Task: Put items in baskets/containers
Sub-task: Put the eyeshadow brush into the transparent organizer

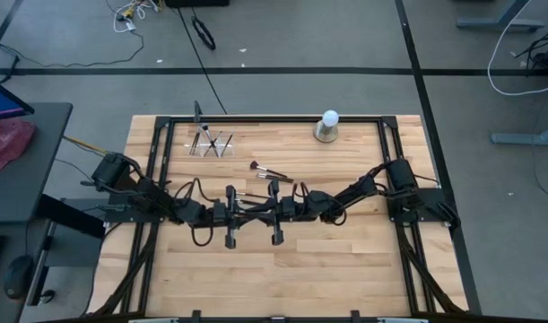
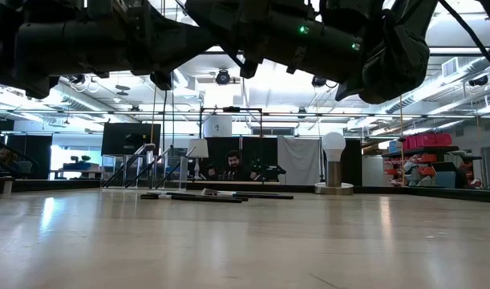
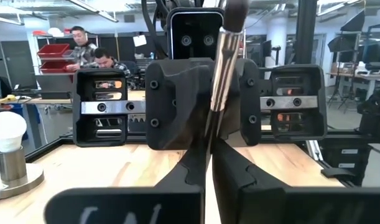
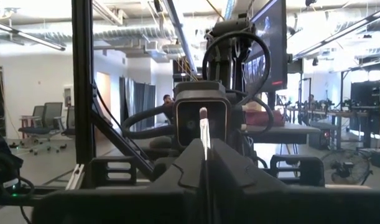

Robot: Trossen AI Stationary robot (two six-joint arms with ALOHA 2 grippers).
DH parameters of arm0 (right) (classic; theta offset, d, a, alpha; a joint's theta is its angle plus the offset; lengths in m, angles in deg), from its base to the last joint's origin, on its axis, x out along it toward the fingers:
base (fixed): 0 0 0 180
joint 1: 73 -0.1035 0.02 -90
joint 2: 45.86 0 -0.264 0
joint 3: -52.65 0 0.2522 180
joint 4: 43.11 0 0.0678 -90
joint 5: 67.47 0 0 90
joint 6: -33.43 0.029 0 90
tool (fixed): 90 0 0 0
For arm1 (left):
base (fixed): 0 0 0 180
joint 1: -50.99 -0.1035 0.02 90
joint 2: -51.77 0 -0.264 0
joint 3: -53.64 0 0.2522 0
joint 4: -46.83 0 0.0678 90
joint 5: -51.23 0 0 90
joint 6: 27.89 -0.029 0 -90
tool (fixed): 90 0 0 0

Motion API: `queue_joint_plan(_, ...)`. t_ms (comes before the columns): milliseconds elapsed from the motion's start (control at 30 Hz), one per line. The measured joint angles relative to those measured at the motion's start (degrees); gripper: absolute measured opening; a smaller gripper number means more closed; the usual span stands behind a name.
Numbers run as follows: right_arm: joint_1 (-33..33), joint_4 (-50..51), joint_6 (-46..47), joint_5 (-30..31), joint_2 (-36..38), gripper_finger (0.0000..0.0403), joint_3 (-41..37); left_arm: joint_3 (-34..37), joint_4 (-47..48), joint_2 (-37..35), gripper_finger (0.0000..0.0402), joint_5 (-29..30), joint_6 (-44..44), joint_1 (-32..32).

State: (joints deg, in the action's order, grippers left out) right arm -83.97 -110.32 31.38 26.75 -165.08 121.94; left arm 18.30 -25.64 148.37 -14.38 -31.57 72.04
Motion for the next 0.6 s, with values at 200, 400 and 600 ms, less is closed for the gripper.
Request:
queue_joint_plan(200, -0.8, 0.9, 1.0, 0.0, -0.2, 0.0082, 0.0, 0.2, 2.2, 0.0, 0.0011, 3.1, 0.0, 1.4)
queue_joint_plan(400, -1.4, 2.3, -0.8, -1.1, 0.8, 0.0152, -0.9, 0.1, 8.1, -0.2, 0.0011, 4.9, 3.5, 2.1)
queue_joint_plan(600, -3.2, 2.2, -3.0, -0.3, 9.1, 0.0189, -8.4, 0.1, 19.4, -0.6, 0.0011, 8.1, 10.7, 2.1)
